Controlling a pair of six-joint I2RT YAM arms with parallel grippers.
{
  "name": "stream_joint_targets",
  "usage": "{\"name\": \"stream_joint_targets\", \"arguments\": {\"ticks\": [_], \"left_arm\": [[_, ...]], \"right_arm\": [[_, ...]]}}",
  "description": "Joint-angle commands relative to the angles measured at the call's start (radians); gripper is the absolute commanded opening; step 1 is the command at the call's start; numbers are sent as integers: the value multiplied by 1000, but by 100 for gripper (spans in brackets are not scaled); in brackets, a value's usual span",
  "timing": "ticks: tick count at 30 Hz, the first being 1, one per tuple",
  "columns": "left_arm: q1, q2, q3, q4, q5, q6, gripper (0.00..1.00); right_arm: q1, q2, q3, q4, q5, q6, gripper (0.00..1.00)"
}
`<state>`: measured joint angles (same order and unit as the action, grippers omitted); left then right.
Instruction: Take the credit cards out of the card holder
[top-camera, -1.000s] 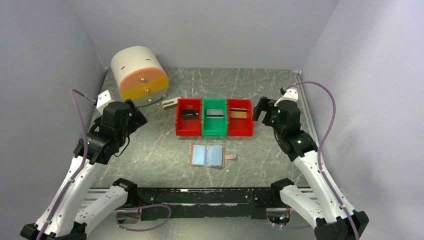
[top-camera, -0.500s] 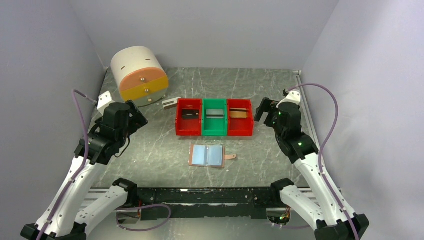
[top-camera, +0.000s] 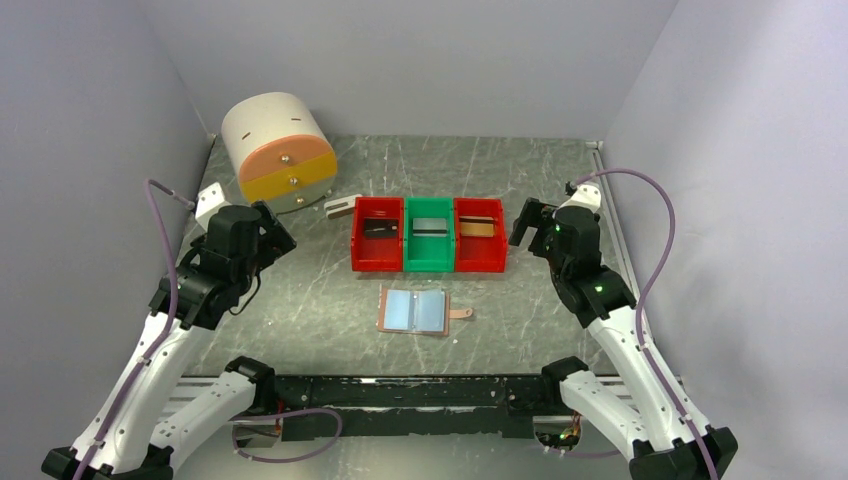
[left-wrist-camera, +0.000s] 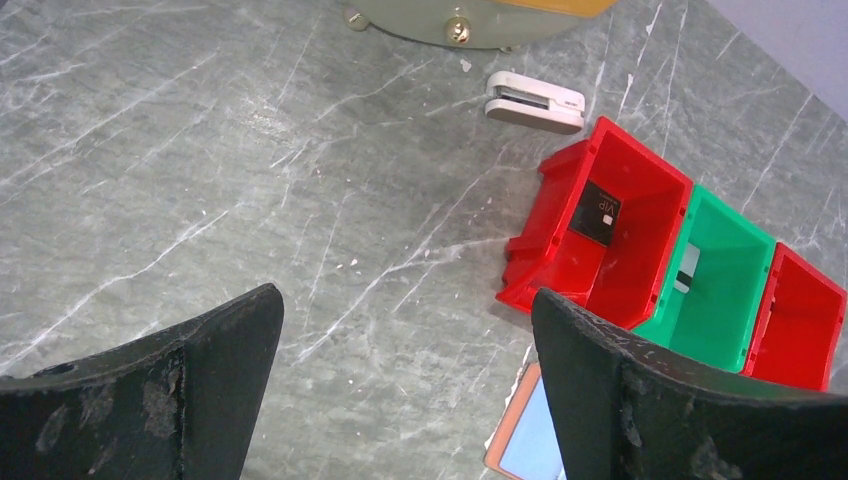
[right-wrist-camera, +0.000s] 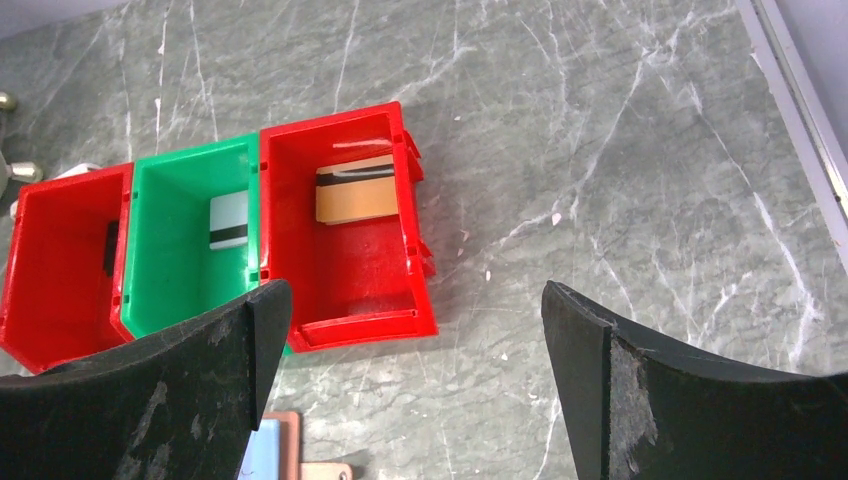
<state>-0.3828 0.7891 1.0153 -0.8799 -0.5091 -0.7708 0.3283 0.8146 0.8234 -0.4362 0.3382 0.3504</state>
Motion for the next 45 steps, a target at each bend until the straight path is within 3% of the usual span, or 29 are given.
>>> {"name": "stream_joint_targets", "arguments": {"ticks": [1, 23, 45], "left_arm": [[6, -1, -6, 11, 21, -6, 100], [5, 12, 24, -48, 18, 0, 100], [5, -31, 10, -1, -5, 21, 100]], "right_arm": [[-5, -18, -7, -14, 12, -5, 100], [-6, -29, 2, -48, 20, 10, 100], [-7, -22, 10, -61, 13, 22, 100]]}}
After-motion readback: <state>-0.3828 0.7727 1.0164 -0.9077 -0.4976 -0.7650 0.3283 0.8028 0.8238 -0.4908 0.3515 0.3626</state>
